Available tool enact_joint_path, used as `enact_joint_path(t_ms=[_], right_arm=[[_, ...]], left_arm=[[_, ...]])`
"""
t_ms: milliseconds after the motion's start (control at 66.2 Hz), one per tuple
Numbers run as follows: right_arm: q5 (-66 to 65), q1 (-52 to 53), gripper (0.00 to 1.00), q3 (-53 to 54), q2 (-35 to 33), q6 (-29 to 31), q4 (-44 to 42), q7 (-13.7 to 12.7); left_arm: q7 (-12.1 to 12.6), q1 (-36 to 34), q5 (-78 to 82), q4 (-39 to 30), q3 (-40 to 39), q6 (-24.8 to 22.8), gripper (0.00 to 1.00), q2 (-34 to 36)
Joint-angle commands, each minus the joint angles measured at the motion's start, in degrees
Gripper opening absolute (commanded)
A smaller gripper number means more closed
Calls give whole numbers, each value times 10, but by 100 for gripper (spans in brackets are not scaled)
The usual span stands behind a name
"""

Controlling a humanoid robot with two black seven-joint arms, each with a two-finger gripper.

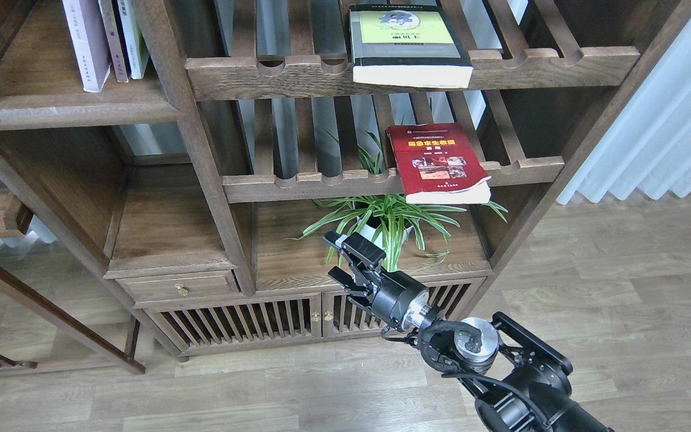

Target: Organize books on shelf

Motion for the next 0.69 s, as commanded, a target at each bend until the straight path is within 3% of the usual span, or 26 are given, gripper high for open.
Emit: enact_joint_path(t_ms=[0, 362, 679], right_arm=[[0, 0, 99, 2, 0, 1, 0, 0], [0, 2, 99, 11, 0, 0, 0, 0], [0, 3, 99, 12, 0, 0, -4, 0]], left_arm=[[1, 2, 0, -2, -7, 0, 99, 0], [10, 47, 5, -3, 5, 0, 99, -22], [22, 162, 6, -3, -2, 0, 98, -28]])
